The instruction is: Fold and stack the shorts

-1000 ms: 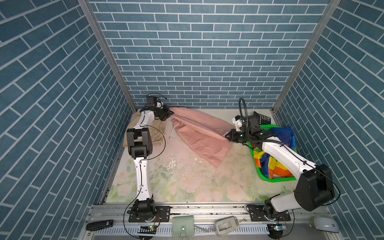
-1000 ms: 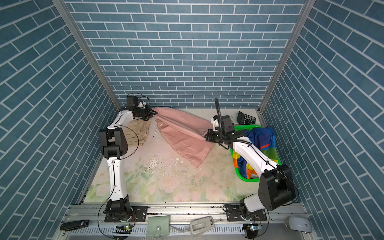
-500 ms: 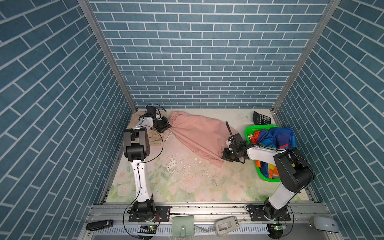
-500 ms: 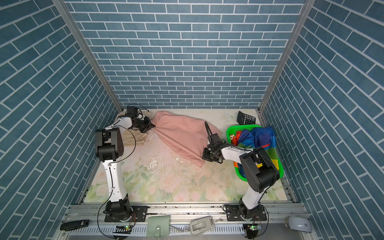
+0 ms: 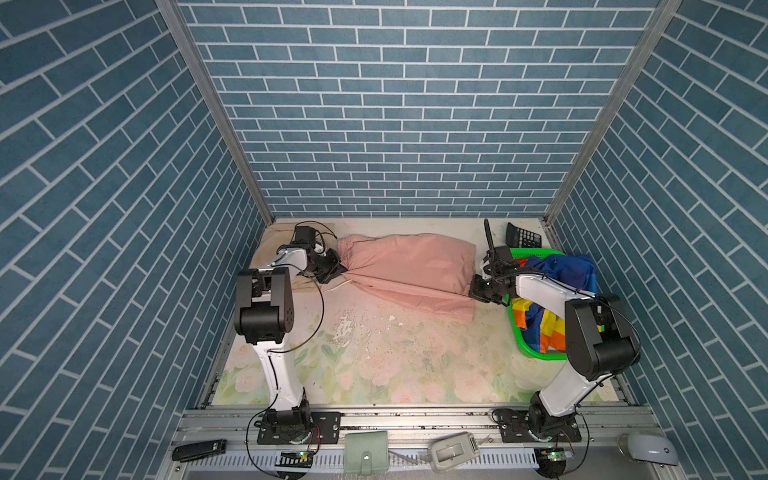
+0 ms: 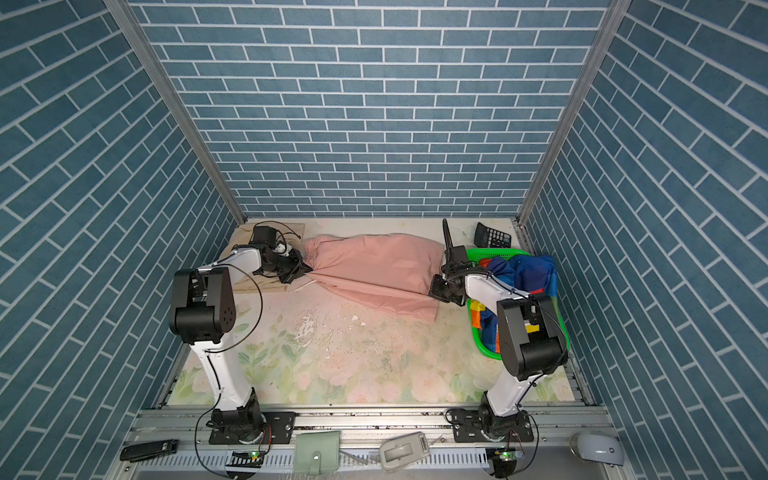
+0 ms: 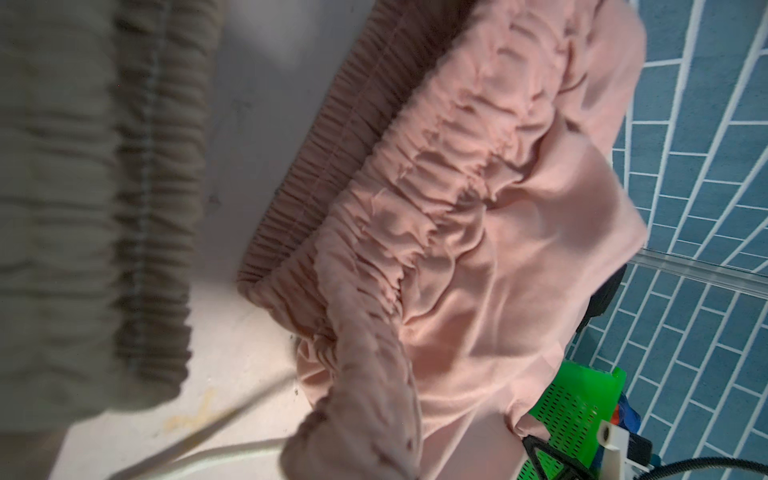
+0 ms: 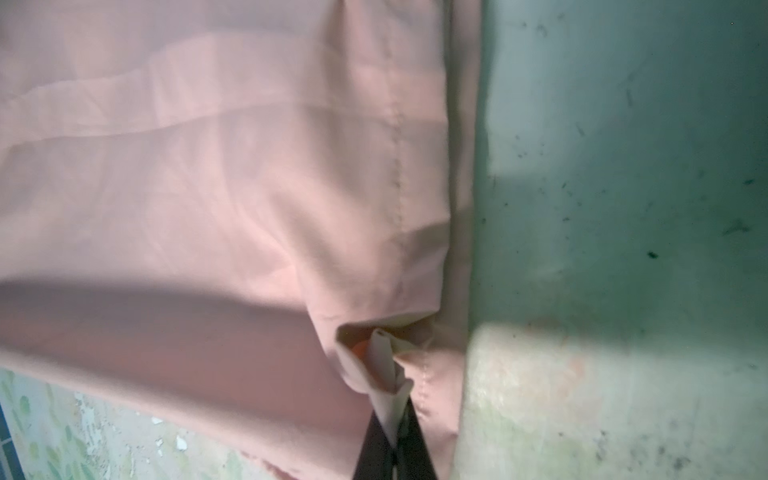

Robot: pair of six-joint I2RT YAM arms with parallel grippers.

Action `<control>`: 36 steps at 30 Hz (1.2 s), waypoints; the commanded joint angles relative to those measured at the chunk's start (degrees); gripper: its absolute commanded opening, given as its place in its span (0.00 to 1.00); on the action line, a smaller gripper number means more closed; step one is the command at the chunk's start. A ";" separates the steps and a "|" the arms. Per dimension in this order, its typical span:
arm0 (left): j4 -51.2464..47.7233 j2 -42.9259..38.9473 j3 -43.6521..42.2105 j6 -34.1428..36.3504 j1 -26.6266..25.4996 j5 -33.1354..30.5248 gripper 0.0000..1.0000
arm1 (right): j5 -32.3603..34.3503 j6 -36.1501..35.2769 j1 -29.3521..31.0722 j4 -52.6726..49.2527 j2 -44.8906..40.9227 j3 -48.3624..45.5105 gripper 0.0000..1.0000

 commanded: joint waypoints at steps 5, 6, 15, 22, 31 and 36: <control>-0.64 -0.67 4.58 1.25 1.60 -4.74 0.00 | 7.50 -3.34 4.07 -9.95 -12.14 0.27 0.00; -0.12 -0.44 4.06 0.86 1.76 -4.98 0.00 | 7.71 -2.59 4.90 -9.36 -12.75 -1.44 0.00; 4.64 1.74 -2.95 0.32 1.87 -6.07 0.00 | 7.90 0.77 6.84 -0.55 -9.38 -14.17 0.00; 3.99 3.14 -2.99 0.95 1.87 -7.27 0.02 | 7.66 2.53 7.19 3.39 -7.27 -17.96 0.00; 3.25 0.23 -2.76 1.15 1.70 -4.86 0.48 | 5.91 0.99 7.32 1.56 -8.64 -15.87 0.23; -3.78 -4.24 3.10 4.40 1.70 -6.93 0.72 | 6.18 0.00 8.00 -4.71 -15.68 -11.24 0.43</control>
